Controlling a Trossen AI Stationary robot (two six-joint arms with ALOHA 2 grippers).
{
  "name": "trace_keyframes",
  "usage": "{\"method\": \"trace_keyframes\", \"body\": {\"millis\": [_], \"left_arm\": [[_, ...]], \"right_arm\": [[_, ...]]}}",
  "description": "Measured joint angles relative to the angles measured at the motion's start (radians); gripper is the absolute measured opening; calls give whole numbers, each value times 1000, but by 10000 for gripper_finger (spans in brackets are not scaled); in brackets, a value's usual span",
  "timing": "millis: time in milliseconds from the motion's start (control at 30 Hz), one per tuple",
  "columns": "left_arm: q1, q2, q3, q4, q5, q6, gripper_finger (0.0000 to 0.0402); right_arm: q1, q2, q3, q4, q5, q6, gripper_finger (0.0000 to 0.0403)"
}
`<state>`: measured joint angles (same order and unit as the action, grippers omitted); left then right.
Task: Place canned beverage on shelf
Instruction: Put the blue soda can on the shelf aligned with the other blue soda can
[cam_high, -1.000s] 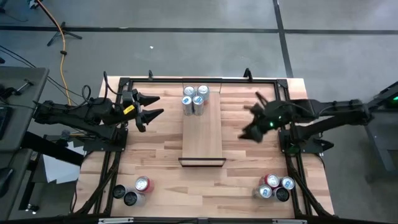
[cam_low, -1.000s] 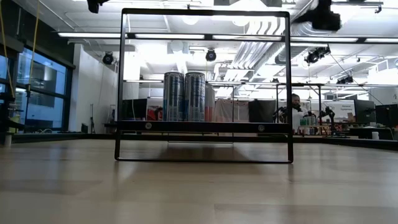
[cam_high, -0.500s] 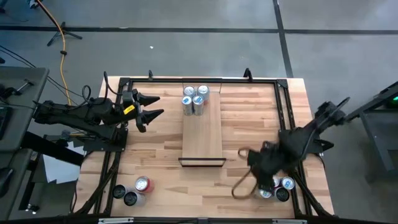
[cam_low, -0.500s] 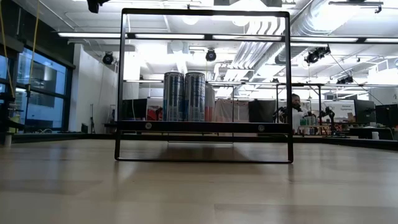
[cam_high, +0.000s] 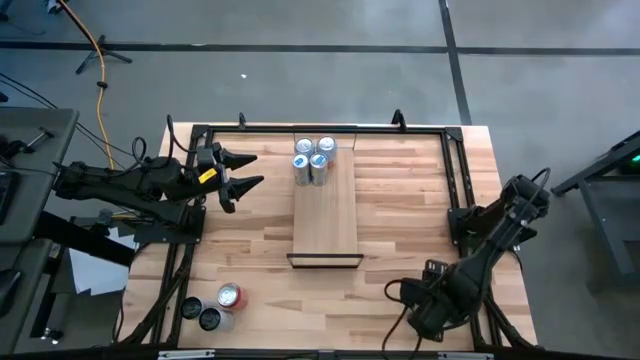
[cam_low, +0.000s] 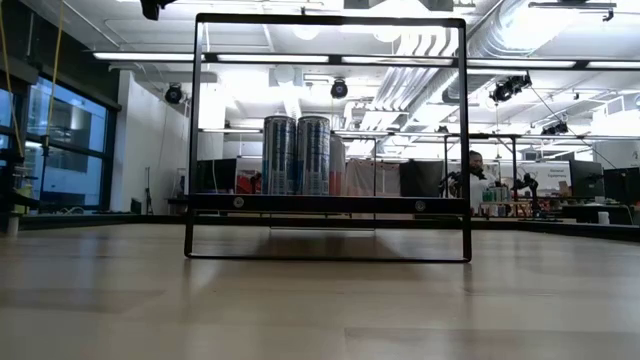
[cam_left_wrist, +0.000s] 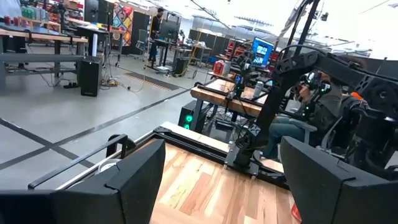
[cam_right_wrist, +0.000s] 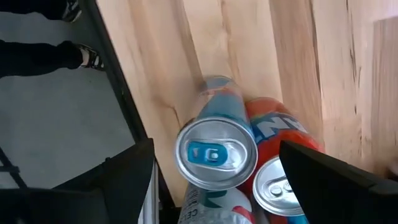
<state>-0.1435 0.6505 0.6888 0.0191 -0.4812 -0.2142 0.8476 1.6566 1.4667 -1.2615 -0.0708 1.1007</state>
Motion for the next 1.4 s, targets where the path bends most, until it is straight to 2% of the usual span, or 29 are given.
{"method": "trace_keyframes", "body": {"millis": [300,633,800,1033,1200,1400], "left_arm": [[0,0,0,-1,0,0,278],[0,0,0,-1,0,-1,278],[0,0,0,-1,0,-1,278],[0,0,0,0,-1,0,278],[0,0,0,0,-1,0,278],[0,-4,0,2,-1,0,278]], "right_arm": [[38,0,-124,138,3,21,332],[37,0,-194,198,10,18,330],[30,0,-195,198,28,18,305],[12,-1,-194,199,14,17,222],[-9,0,-162,199,-4,-53,221],[-82,0,-32,152,-7,-213,221]]}}
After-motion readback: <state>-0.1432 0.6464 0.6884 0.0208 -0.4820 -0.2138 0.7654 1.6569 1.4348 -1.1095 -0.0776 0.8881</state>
